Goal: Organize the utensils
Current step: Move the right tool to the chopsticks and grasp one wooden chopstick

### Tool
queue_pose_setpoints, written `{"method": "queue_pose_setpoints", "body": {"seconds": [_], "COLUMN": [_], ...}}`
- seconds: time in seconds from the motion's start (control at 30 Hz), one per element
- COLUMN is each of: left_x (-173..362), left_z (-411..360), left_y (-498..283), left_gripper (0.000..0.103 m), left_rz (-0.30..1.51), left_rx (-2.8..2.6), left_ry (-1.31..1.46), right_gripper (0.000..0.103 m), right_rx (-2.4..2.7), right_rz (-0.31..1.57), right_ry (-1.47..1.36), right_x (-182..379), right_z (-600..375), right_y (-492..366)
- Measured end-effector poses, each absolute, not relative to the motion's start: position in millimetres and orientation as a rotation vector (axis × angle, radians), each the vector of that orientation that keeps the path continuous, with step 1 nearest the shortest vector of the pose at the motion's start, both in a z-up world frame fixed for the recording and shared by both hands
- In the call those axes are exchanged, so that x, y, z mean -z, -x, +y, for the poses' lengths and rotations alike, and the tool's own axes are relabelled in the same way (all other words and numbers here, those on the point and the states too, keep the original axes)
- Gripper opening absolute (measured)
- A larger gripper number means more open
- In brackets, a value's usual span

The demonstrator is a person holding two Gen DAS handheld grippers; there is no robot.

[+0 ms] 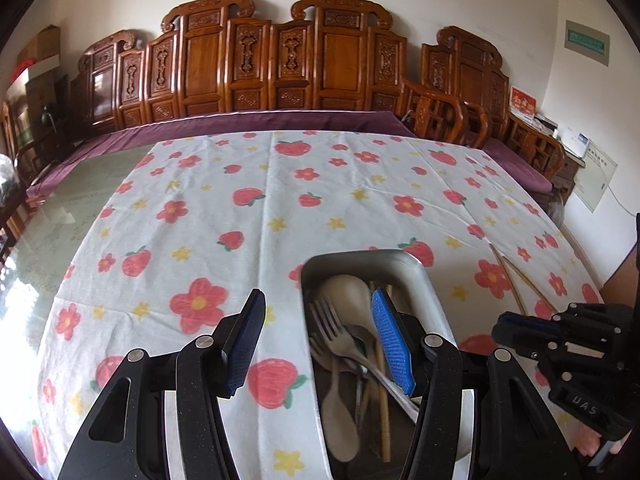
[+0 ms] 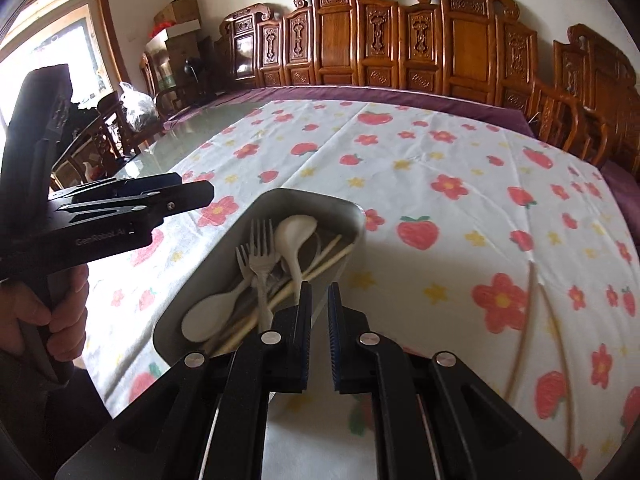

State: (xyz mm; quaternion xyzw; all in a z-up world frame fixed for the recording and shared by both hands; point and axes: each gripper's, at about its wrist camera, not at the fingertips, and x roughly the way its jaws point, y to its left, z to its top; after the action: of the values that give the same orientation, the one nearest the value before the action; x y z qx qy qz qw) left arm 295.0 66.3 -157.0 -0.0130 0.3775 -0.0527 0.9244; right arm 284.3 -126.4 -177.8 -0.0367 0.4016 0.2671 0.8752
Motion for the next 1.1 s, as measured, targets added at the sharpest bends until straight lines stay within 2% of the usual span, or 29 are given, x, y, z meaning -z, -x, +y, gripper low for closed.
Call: {"method": "queue_pose_setpoints", "body": {"seconds": [0.4,0.43,0.47,0.53,0.6,0.63,0.67,1.1], "left_x": [161.0,161.4,161.6,162.7,164.2,166.0,166.9,181.6], "left_z": [3.4,-0.6,-4.8,-12.6,-20.9,-25.6,-28.2,-72.2], "left_y": [-284.1,-283.2,-281.9,-280.6,-279.1,-278.8,-278.6,-277.0], "left_gripper": [0.054,0.063,0.067,0.068,0.068,0.068,0.068,0.068], "left_rz": [0.760,0.758,0.752,0.749,0.752,0.754,0.756,0.810], "left_rx": [0.203,0.208,0.209,0.215,0.224,0.224,0.223,0.270], "left_ry": [-0.029,-0.030,-0.033,-0.045,-0.063,-0.074,-0.078,-0.106], "right_gripper": [0.010,0.010,0.010,0.010,0.016,0.024,0.027,0.027], "right_rx": [-0.378,-0.360,-0.345,-0.315,-0.298,-0.281,-0.267,-0.243], "right_rz": [0.844,0.849,0.855,0.865,0.876,0.881,0.883,0.952], "right_ry": [0.093,0.098,0.104,0.116,0.116,0.117,0.116,0.131], "right_x": [190.2,194.0,197.2,206.1,216.0,221.5,225.2,264.3], "right_z": [-233.0,-241.7,-247.7,-263.5,-277.0,-284.5,-290.6,-326.3], "right_y": [-284.0,-286.6,-288.8,-293.3,-298.6,-301.4,-302.0,-330.5]}}
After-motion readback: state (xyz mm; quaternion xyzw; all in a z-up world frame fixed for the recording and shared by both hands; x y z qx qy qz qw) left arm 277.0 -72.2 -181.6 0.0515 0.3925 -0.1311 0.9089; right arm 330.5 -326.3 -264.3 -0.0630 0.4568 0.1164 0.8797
